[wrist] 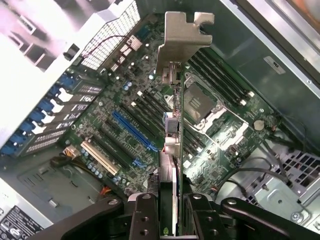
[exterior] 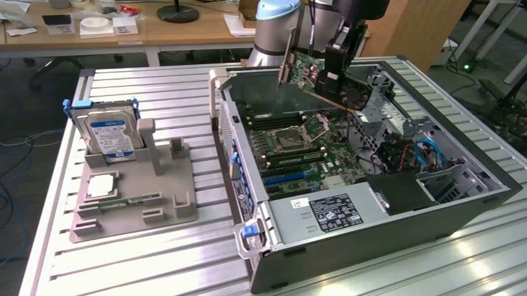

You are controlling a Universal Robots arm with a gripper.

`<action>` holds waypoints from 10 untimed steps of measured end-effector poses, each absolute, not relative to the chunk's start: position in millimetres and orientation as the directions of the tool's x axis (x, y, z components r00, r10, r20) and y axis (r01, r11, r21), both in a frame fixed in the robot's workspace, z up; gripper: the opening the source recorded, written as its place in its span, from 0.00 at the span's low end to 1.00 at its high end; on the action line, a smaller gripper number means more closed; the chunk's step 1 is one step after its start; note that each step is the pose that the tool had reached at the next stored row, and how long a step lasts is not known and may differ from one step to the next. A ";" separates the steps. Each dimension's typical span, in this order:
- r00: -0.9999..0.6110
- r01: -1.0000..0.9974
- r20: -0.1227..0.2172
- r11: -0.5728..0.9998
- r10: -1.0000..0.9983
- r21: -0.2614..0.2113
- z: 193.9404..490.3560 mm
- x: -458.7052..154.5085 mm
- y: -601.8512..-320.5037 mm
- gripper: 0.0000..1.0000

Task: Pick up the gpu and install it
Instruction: 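Insert the gpu into the slot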

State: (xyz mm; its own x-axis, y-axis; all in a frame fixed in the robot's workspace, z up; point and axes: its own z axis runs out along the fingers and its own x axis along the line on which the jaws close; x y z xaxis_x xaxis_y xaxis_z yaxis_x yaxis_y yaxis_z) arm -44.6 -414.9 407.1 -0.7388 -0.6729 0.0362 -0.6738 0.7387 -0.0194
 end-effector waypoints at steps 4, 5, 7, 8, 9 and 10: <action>-0.700 -0.714 0.036 0.700 -0.713 -0.019 407.0 -44.7 -414.9 0.27; -0.692 -0.722 0.036 0.691 -0.721 -0.019 406.9 -44.6 -414.9 0.27; -0.673 -0.739 0.036 0.673 -0.738 -0.019 406.7 -44.6 -414.8 0.27; -0.662 -0.749 0.036 0.662 -0.748 -0.019 406.6 -44.6 -414.8 0.27; -0.649 -0.760 0.036 0.649 -0.760 -0.019 406.4 -44.6 -414.8 0.27; -0.638 -0.770 0.036 0.638 -0.769 -0.019 406.3 -44.6 -414.8 0.27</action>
State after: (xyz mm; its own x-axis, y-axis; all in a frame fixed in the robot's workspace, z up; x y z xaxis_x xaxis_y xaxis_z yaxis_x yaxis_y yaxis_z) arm -44.6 -414.8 406.3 -0.6379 -0.7692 0.0362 -0.7701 0.6377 -0.0194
